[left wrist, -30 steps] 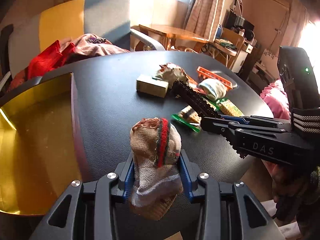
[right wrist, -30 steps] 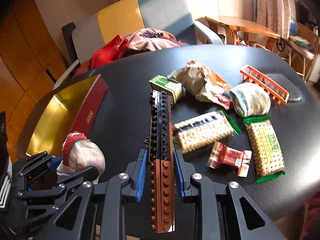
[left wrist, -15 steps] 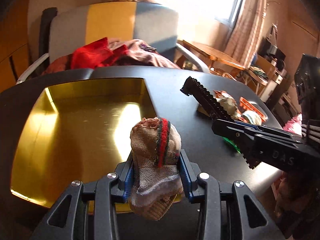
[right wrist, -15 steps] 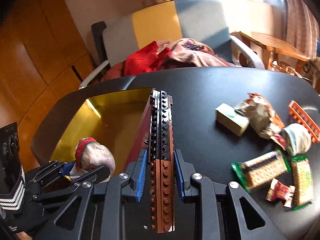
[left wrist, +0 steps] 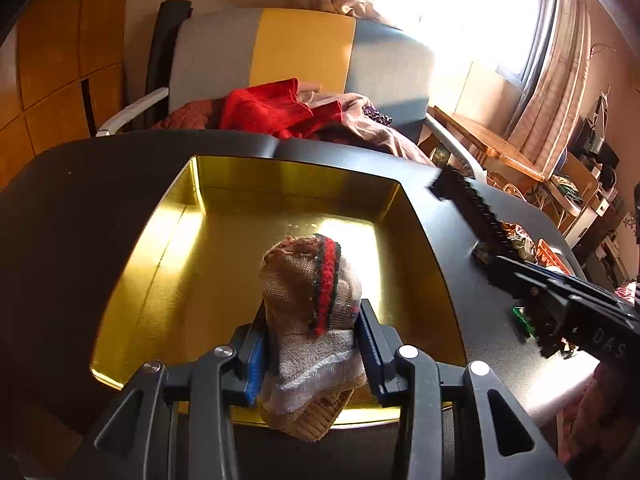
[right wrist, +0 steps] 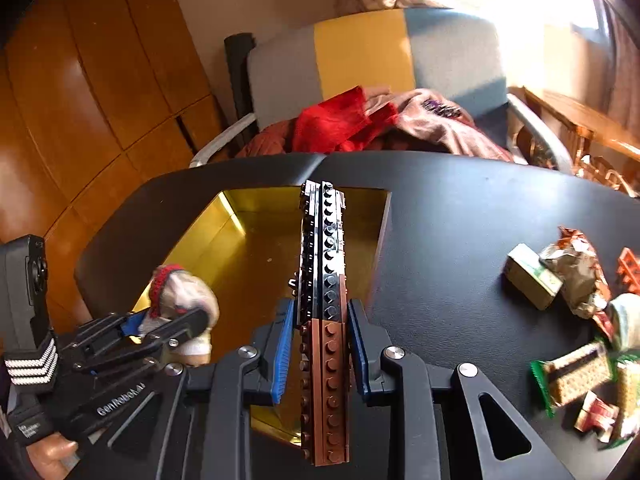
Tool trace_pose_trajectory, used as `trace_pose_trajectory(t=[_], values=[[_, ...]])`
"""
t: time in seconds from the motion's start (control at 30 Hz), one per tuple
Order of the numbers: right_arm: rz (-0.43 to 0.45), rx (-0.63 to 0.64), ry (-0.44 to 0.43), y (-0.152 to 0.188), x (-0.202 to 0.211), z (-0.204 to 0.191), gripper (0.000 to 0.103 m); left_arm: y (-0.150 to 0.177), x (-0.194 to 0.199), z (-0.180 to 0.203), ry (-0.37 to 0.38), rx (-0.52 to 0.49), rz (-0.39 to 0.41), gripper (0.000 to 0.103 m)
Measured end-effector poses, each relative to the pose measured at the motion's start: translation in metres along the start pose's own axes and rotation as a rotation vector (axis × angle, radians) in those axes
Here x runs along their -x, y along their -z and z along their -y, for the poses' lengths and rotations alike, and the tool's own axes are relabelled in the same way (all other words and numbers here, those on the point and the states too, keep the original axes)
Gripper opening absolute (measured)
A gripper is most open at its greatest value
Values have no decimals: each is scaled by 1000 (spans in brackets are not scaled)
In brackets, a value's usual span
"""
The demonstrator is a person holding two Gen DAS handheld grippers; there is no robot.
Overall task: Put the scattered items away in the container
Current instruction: 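Carry both items over the gold tray while the left gripper opens, dropping the sock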
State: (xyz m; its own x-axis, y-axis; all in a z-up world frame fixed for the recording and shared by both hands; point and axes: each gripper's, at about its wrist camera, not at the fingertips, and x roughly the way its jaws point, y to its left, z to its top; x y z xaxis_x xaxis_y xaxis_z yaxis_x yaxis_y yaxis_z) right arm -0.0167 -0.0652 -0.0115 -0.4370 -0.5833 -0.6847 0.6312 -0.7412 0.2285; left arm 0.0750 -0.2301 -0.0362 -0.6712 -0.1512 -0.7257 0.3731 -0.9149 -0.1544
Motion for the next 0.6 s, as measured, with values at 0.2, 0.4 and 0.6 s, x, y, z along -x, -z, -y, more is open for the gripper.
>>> trace_pose_trajectory(t=[0.2,0.4,0.6], values=[[-26,-104,208,47,22,62,27,0,-13,1,7,4,-32,40],[-56,-223,276,80,32,111,27,0,-46,9,-30,-26,-97,40],[-60,-250,287,91,33,126,27,2,-70,8,-71,-39,-151,40]])
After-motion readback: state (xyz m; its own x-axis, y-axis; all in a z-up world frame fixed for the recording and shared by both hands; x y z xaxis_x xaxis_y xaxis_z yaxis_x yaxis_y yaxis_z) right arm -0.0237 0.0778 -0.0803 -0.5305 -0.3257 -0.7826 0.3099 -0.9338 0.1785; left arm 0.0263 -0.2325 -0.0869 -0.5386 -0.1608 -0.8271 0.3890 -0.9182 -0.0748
